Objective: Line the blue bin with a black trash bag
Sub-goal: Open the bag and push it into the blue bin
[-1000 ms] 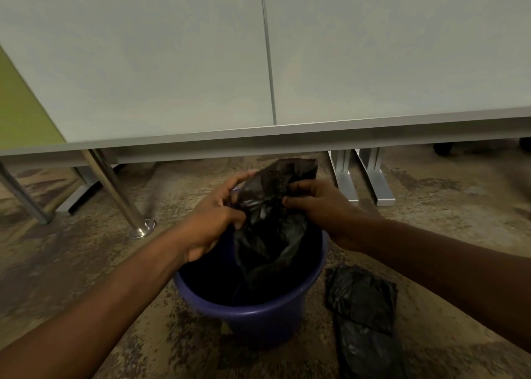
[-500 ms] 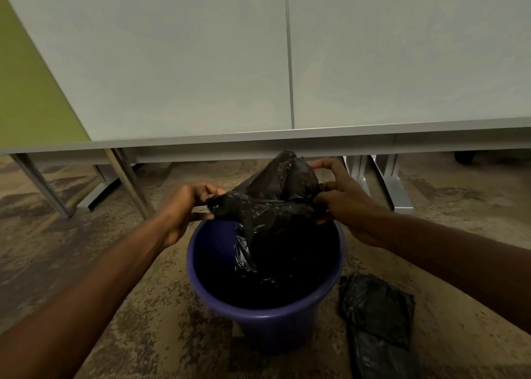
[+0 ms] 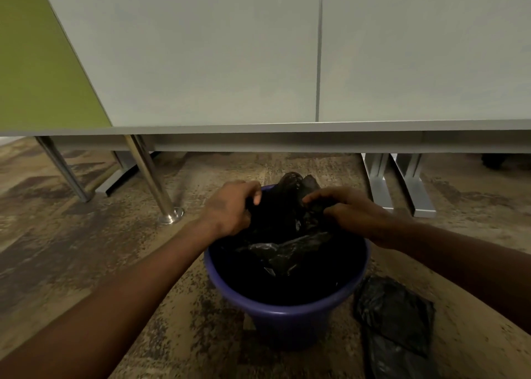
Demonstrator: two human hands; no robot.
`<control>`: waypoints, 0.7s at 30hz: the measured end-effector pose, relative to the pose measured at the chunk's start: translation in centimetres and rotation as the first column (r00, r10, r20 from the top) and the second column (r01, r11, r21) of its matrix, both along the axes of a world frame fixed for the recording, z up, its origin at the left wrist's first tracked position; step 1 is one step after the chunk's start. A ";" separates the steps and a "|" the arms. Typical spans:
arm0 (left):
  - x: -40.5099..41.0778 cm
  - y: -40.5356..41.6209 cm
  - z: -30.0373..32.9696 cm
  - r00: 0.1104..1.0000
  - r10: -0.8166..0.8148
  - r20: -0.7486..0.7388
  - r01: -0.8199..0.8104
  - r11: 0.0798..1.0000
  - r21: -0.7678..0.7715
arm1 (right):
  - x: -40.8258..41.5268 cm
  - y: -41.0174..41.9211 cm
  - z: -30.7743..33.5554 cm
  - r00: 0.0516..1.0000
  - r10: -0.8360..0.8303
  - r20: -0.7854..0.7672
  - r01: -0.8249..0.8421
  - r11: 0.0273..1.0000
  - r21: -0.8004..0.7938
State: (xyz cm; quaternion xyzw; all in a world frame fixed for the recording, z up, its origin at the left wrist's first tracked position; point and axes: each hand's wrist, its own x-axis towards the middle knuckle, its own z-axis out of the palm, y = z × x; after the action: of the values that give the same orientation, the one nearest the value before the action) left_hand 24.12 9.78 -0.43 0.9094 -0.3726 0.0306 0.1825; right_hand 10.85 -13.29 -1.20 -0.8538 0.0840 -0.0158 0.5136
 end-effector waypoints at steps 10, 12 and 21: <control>3.0 -1.1 -0.9 0.956 0.282 -0.082 -0.289 0.952 -0.103 | 2.3 -1.5 0.3 0.951 -0.210 0.227 0.273 0.913 -0.302; 3.4 -1.5 -1.3 0.948 0.311 -0.076 -0.319 0.937 -0.145 | 3.1 -2.0 -0.2 0.931 -0.271 0.246 0.349 0.860 -0.372; 5.5 -2.2 -2.6 0.986 0.149 0.073 -0.145 0.988 -0.058 | 5.8 -3.9 -1.5 0.987 0.032 0.158 0.093 0.685 -0.723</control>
State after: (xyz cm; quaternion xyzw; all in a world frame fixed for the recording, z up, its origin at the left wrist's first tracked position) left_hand 29.64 7.59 -2.99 0.9273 -0.3105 0.0889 0.1891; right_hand 16.61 -17.15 -2.70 -0.9818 0.0445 -0.1237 0.1374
